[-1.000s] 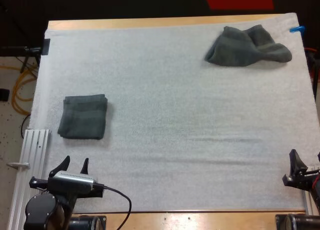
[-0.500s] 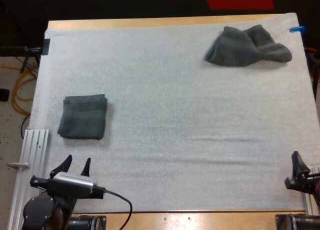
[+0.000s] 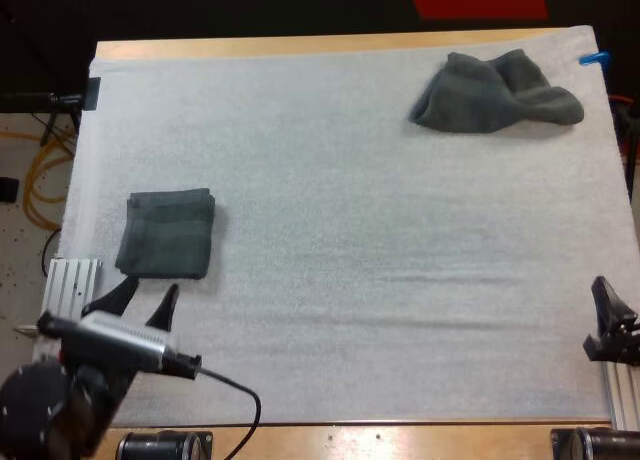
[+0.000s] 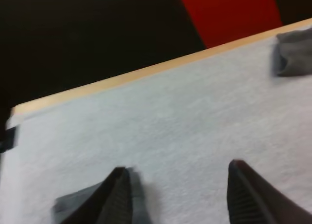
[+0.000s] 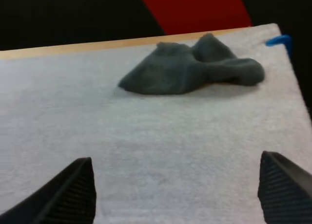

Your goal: Pick towel from pile fold and stack

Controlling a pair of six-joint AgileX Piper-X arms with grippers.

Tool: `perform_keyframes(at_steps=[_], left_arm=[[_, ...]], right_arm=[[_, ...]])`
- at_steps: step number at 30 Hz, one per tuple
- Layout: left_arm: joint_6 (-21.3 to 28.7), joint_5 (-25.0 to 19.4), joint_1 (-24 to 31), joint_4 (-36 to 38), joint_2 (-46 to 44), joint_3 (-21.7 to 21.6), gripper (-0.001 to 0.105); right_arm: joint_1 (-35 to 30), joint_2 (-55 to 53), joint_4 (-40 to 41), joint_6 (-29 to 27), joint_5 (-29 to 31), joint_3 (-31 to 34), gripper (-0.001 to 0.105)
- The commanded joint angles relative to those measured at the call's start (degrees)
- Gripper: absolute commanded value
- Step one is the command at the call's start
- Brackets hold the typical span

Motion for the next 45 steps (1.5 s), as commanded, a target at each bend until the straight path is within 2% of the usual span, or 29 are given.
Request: perform_keyframes(at_steps=[1, 4, 8, 13, 19, 24, 30, 35, 41, 45], left_arm=[[-0.3, 2.5, -0.6, -0.5, 1.9, -1.2, 0.043], [-0.3, 6.4, -3.2, -0.5, 5.2, -2.8, 0.043], [-0.3, 7.6, -8.4, -0.5, 7.6, -3.3, 0.044], [-0.3, 7.8, -13.3, -0.4, 10.3, -3.2, 0.061], [-0.3, 8.1, -13.8, -0.5, 13.1, -3.2, 0.062], [-0.3, 8.0, -13.8, -2.0, 13.8, -3.2, 0.062], [-0.3, 8.0, -13.8, -5.6, 13.9, -3.2, 0.062], [-0.5, 8.0, -13.8, -6.5, 13.9, -3.2, 0.062], [-0.5, 8.0, -13.8, -6.5, 13.9, -3.2, 0.062], [-0.5, 8.0, -13.8, -6.5, 13.9, -3.2, 0.062]], right_arm=[[0.0, 1.5, 0.0, -0.8, -2.9, -1.5, 0.067], [0.0, 5.1, 0.0, -0.9, -7.7, -3.7, 0.067], [0.0, 9.2, -0.8, -1.3, -10.3, -5.3, 0.068], [0.0, 14.4, -6.0, -3.3, -10.3, -5.6, 0.078], [0.0, 22.5, -14.4, -3.3, -9.9, -6.4, 0.078], [0.0, 32.0, -19.9, -3.3, -6.5, -9.7, 0.078], [0.0, 44.6, -21.5, -2.4, -5.6, -15.2, 0.078], [0.9, 53.2, -22.7, 0.8, -0.1, -18.0, 0.078], [6.2, 61.6, -29.4, 5.0, 8.4, -18.2, 0.078], [10.8, 67.8, -32.4, 5.8, 16.5, -18.8, 0.078]])
